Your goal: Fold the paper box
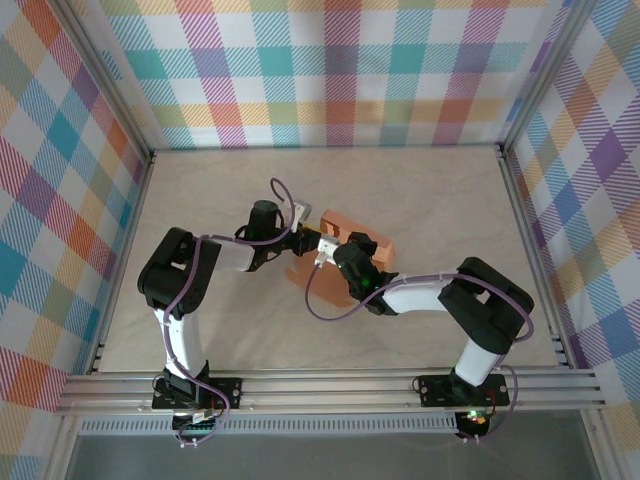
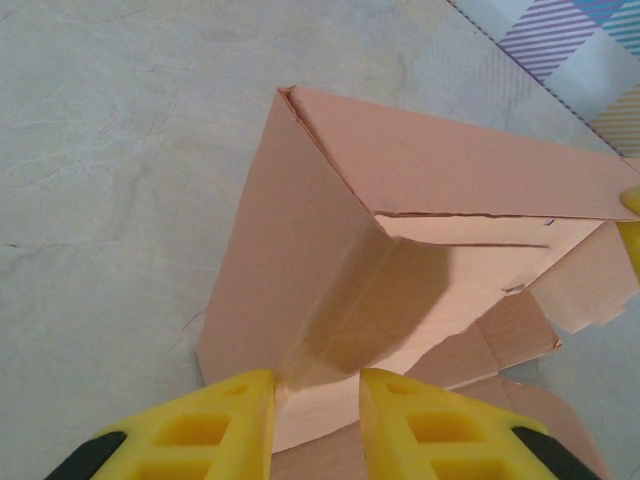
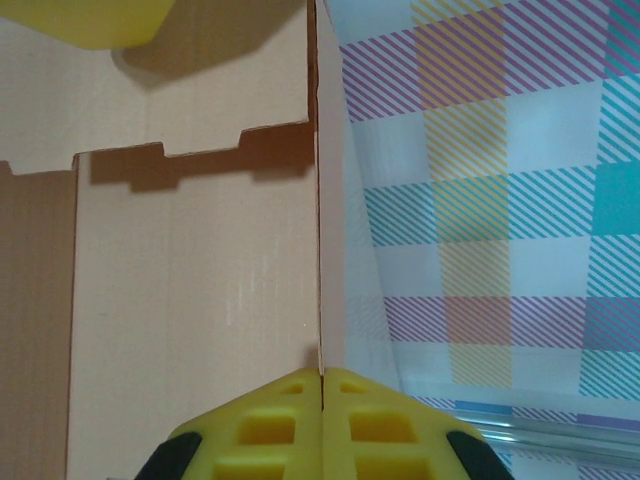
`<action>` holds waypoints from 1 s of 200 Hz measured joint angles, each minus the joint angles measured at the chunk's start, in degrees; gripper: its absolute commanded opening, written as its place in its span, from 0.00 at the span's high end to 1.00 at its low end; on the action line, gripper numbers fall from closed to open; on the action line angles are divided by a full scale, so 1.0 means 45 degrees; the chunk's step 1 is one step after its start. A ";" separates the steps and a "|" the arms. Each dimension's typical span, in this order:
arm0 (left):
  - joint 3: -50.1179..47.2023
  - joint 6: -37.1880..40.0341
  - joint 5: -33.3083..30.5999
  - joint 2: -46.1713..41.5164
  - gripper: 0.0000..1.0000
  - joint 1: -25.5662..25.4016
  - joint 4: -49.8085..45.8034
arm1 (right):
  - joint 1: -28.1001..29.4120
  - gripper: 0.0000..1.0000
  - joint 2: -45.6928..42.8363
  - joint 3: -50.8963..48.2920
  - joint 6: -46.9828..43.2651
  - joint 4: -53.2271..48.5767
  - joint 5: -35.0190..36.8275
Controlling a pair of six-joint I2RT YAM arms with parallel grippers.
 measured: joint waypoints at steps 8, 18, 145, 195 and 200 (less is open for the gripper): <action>-0.0034 0.0000 -0.0029 0.0000 0.72 -0.0010 0.0039 | 0.0000 1.00 -0.0083 0.0024 0.0175 -0.0257 -0.0097; -0.0039 -0.0005 -0.0034 0.0000 0.72 -0.0010 0.0039 | 0.0000 1.00 -0.0185 0.0063 0.0374 -0.0568 -0.0238; -0.1753 -0.0442 -0.1486 -0.0772 0.73 -0.0466 0.1647 | 0.0389 1.00 -0.0709 0.0238 0.1122 -0.1870 -0.0801; -0.3191 -0.0423 -0.2603 -0.2225 0.73 -0.0845 0.1632 | 0.0903 1.00 -0.0899 0.0248 0.1030 -0.2278 -0.0797; -0.3351 -0.0403 -0.2744 -0.2419 0.73 -0.0928 0.1598 | 0.0957 1.00 -0.0942 0.0248 0.1039 -0.2361 -0.0797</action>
